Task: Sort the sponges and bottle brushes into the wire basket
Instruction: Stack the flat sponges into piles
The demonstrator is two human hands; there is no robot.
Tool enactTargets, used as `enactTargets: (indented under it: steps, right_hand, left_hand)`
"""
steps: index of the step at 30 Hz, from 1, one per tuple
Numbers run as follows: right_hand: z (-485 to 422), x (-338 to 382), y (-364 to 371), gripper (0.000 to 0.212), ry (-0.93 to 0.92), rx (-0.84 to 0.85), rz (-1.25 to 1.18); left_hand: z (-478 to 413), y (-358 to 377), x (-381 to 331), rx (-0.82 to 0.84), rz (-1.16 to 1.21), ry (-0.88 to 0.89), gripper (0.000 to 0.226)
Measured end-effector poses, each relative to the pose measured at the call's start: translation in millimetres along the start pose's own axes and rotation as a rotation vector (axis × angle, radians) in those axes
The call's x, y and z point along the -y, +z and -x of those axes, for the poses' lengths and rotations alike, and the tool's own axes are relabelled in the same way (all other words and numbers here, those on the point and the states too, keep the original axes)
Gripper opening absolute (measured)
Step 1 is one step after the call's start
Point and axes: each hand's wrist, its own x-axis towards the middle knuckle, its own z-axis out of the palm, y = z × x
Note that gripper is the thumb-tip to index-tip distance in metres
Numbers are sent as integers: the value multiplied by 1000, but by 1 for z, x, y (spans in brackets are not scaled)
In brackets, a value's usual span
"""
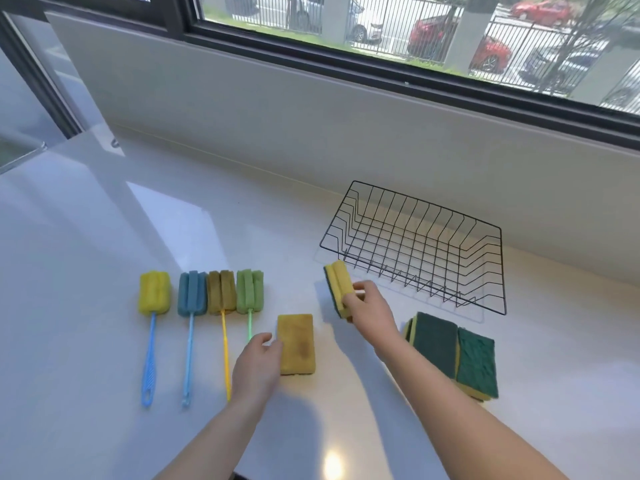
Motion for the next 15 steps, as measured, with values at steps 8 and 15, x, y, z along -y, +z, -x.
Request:
enactTargets:
  steps: [8,15]
  right_hand:
    - [49,-23,-10,19,70,47,-437]
    - [67,-29,-30,17,100,7,-561]
  left_hand:
    - [-11,14,-21,76,-116,38,76]
    - [-6,20,-34,51,-260,475,53]
